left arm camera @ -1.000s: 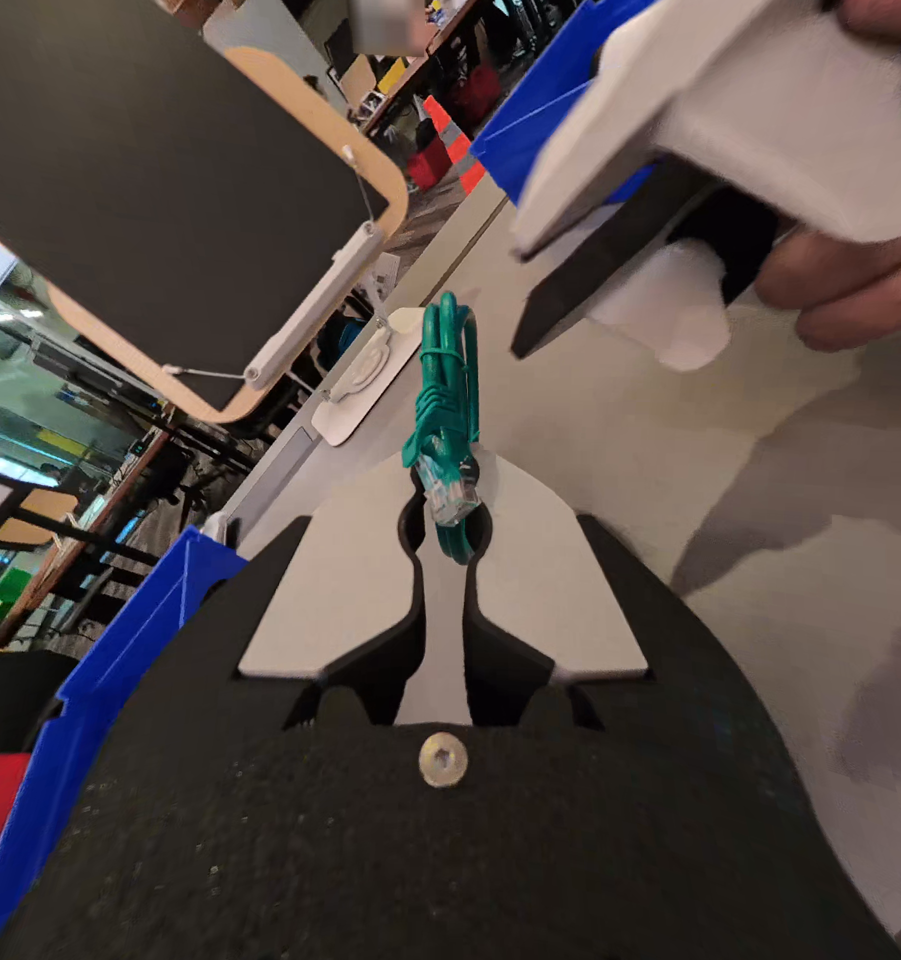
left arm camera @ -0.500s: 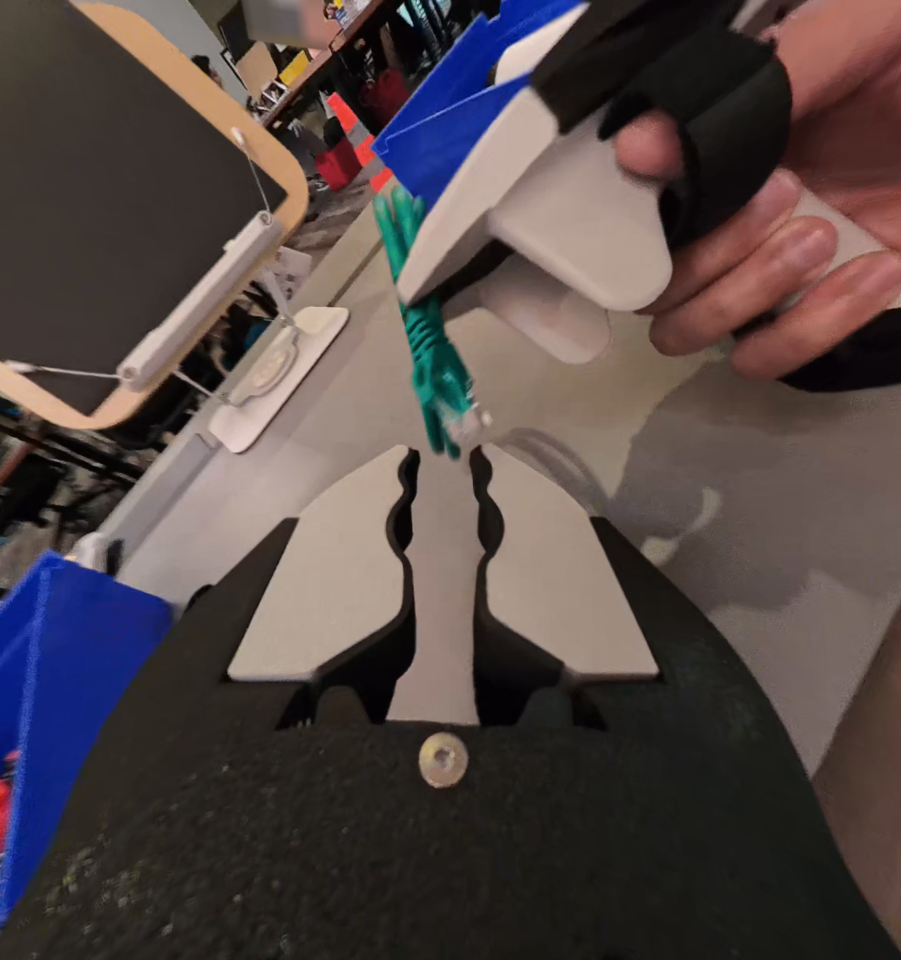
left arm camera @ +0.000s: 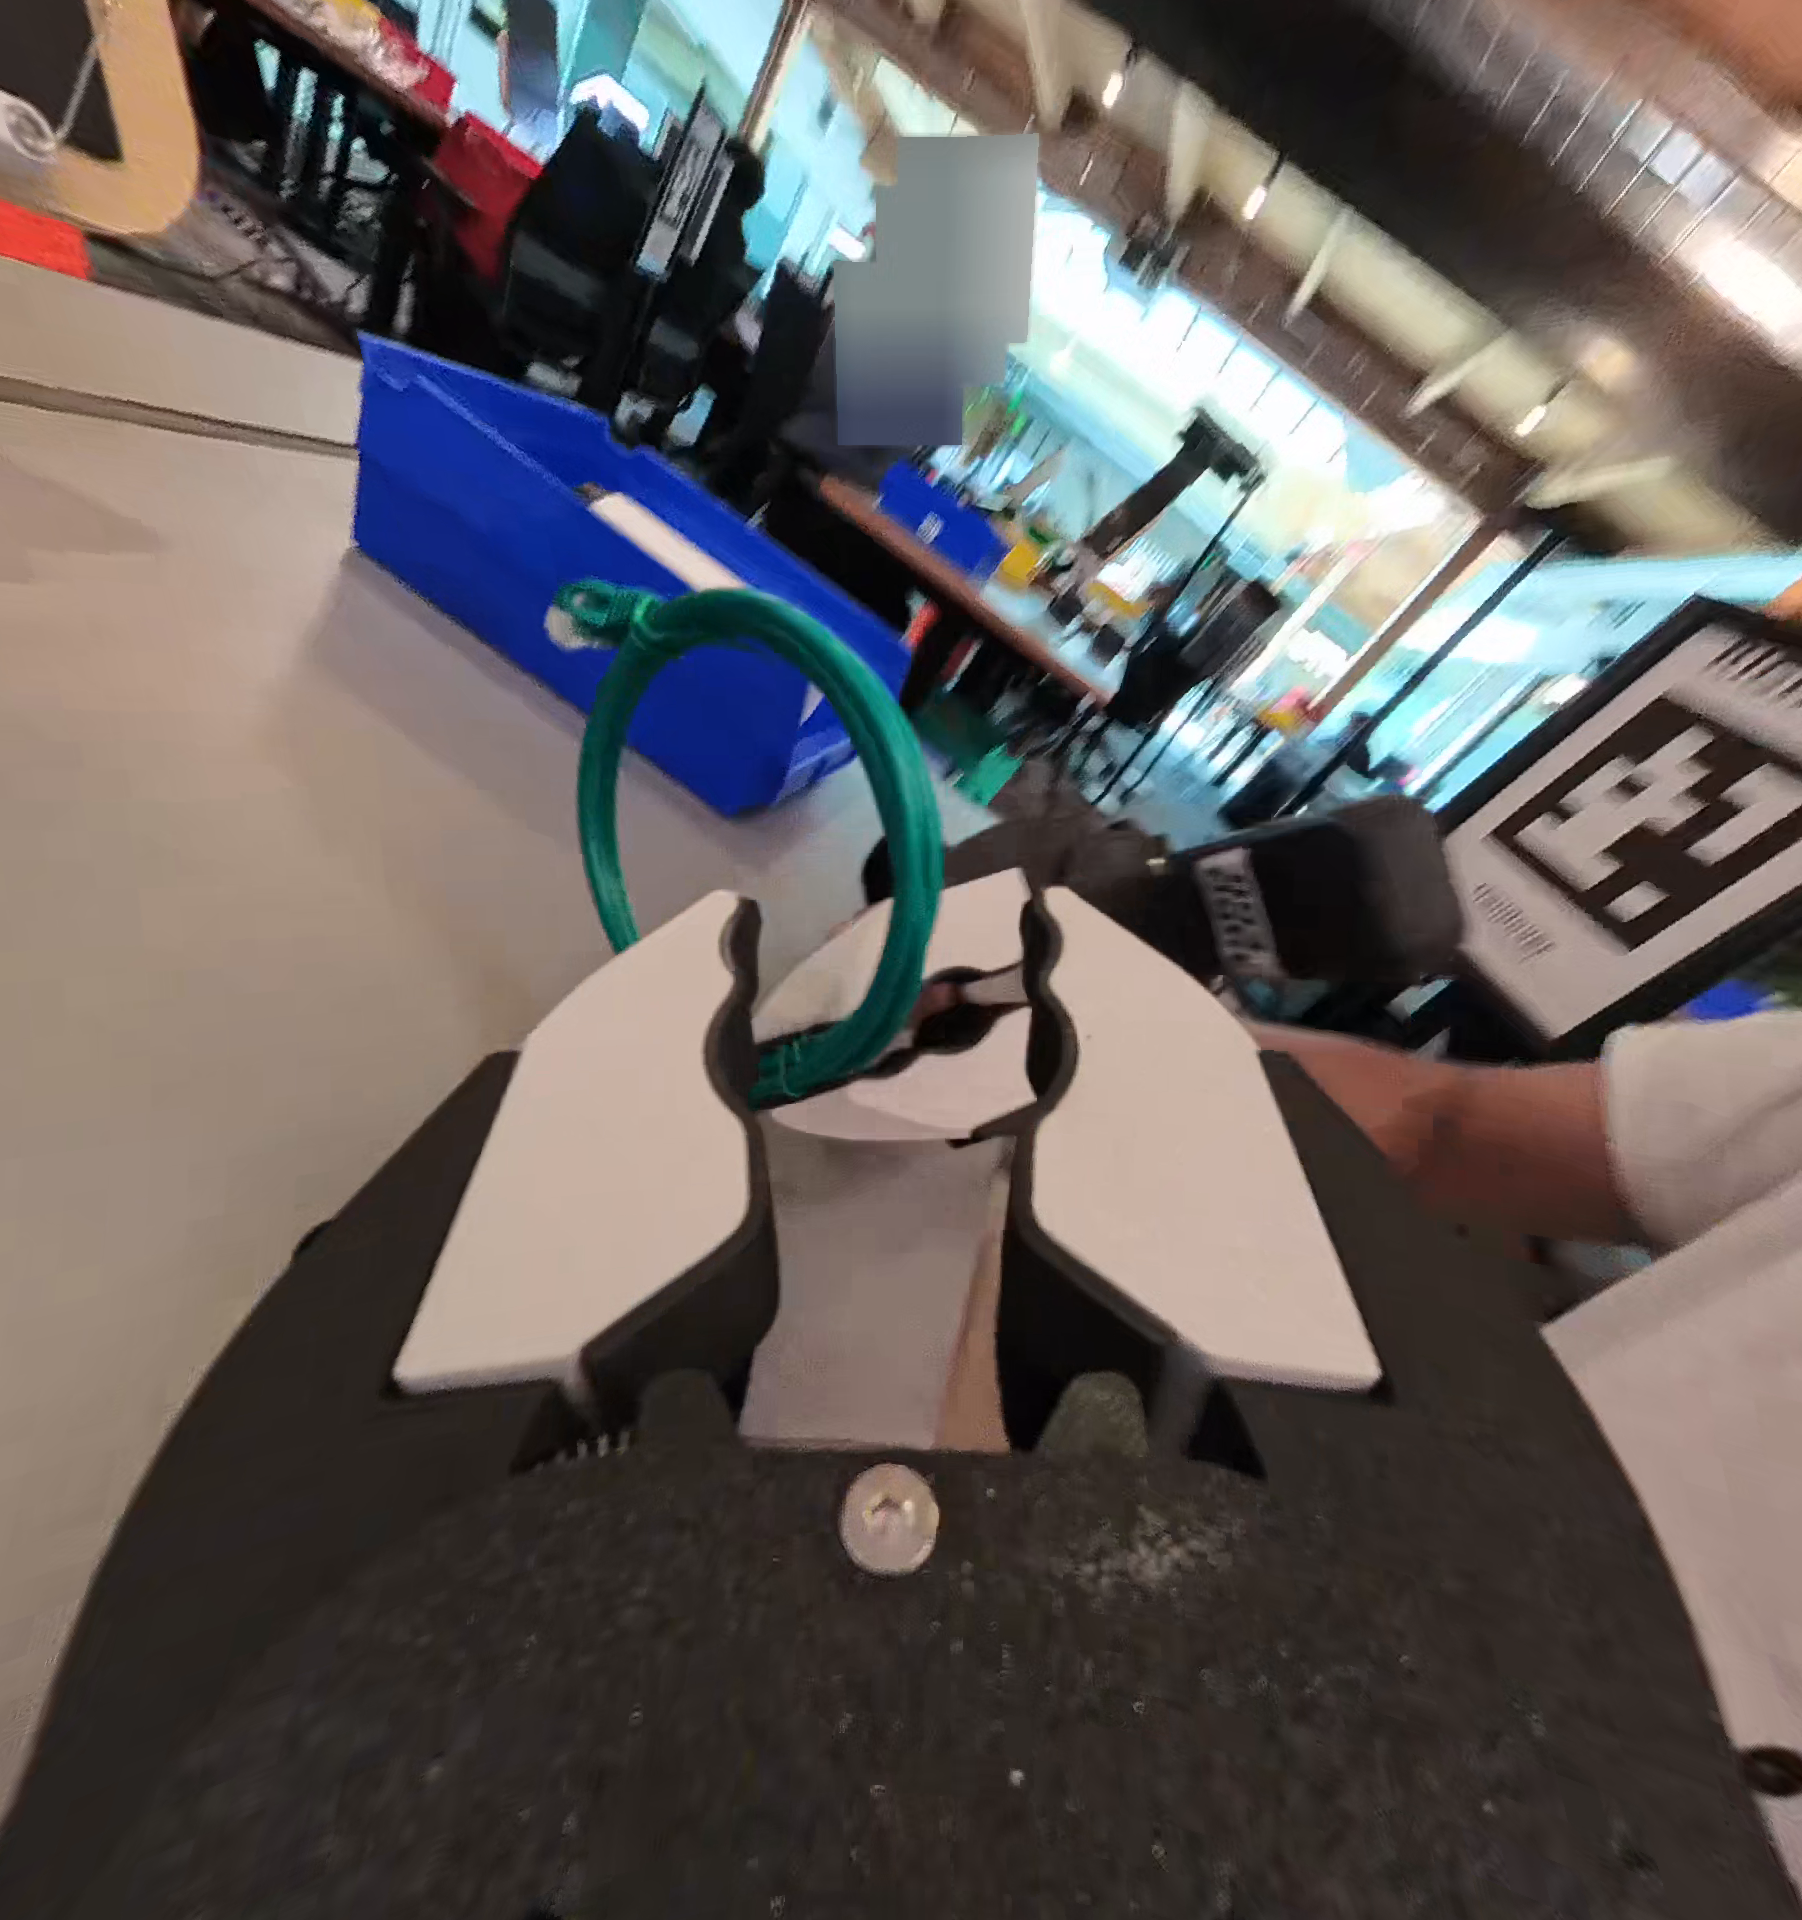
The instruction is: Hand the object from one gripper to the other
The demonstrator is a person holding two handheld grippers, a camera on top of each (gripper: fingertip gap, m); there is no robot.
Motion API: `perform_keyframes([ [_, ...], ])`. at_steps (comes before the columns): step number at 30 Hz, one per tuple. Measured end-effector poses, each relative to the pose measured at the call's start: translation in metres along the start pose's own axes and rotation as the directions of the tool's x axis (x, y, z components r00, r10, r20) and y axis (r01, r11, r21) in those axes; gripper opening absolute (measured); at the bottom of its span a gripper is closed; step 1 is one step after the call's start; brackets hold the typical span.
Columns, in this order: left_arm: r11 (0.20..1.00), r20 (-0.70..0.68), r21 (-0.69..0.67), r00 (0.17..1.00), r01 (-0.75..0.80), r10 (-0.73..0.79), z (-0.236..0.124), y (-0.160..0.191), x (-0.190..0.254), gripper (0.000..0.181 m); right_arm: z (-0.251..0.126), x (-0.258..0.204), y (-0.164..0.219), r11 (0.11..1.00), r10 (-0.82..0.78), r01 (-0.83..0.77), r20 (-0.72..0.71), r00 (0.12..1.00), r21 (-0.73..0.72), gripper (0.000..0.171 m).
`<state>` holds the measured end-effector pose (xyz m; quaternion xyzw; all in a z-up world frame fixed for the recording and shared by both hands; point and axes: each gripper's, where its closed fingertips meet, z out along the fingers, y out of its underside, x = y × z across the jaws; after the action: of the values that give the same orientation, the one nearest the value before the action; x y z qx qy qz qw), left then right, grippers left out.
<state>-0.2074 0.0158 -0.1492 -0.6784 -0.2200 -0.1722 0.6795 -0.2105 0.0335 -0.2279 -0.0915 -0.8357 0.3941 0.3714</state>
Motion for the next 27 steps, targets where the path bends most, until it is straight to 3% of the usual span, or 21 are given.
perform_keyframes([
  [3,0.998,0.023,-0.049,0.999,-0.028,0.029,0.008,0.009,0.003,0.049,0.009,-0.021,0.003,0.967,-0.244,0.242,-0.012,0.970,-0.076,0.013],
  [5,0.998,0.042,-0.054,0.999,-0.017,0.019,0.008,0.011,-0.001,0.038,0.014,-0.032,0.006,0.937,-0.334,0.332,-0.008,0.942,-0.107,0.013],
  [7,0.996,0.046,-0.087,0.999,-0.013,0.017,0.007,0.017,-0.004,0.020,0.016,-0.037,0.008,0.925,-0.360,0.357,-0.002,0.933,-0.128,0.013],
  [14,0.996,0.091,-0.084,0.995,-0.025,0.033,-0.003,0.011,-0.012,0.013,0.015,-0.023,0.011,0.961,-0.263,0.255,-0.064,0.963,-0.105,0.018],
  [16,0.996,0.115,-0.056,0.990,-0.073,0.079,-0.009,0.004,-0.016,0.011,0.010,-0.022,0.009,0.985,-0.165,0.161,-0.049,0.985,-0.066,0.025],
  [20,1.000,-0.012,0.023,1.000,0.004,-0.003,-0.024,-0.011,-0.011,0.011,0.001,-0.011,-0.003,0.983,0.164,-0.168,0.056,0.985,0.071,0.034],
  [22,0.998,-0.114,0.035,0.992,0.048,-0.044,-0.029,-0.013,-0.003,0.011,-0.007,0.005,-0.008,0.901,0.382,-0.406,0.163,0.910,0.153,0.039],
  [24,0.995,-0.246,0.023,0.965,0.099,-0.090,-0.032,-0.011,0.009,0.011,-0.020,0.025,-0.009,0.759,0.554,-0.618,0.293,0.779,0.206,0.046],
  [27,0.984,-0.499,-0.028,0.850,0.175,-0.166,-0.037,-0.007,0.041,0.011,-0.042,0.036,-0.019,0.543,0.630,-0.817,0.549,0.549,0.195,0.049],
])
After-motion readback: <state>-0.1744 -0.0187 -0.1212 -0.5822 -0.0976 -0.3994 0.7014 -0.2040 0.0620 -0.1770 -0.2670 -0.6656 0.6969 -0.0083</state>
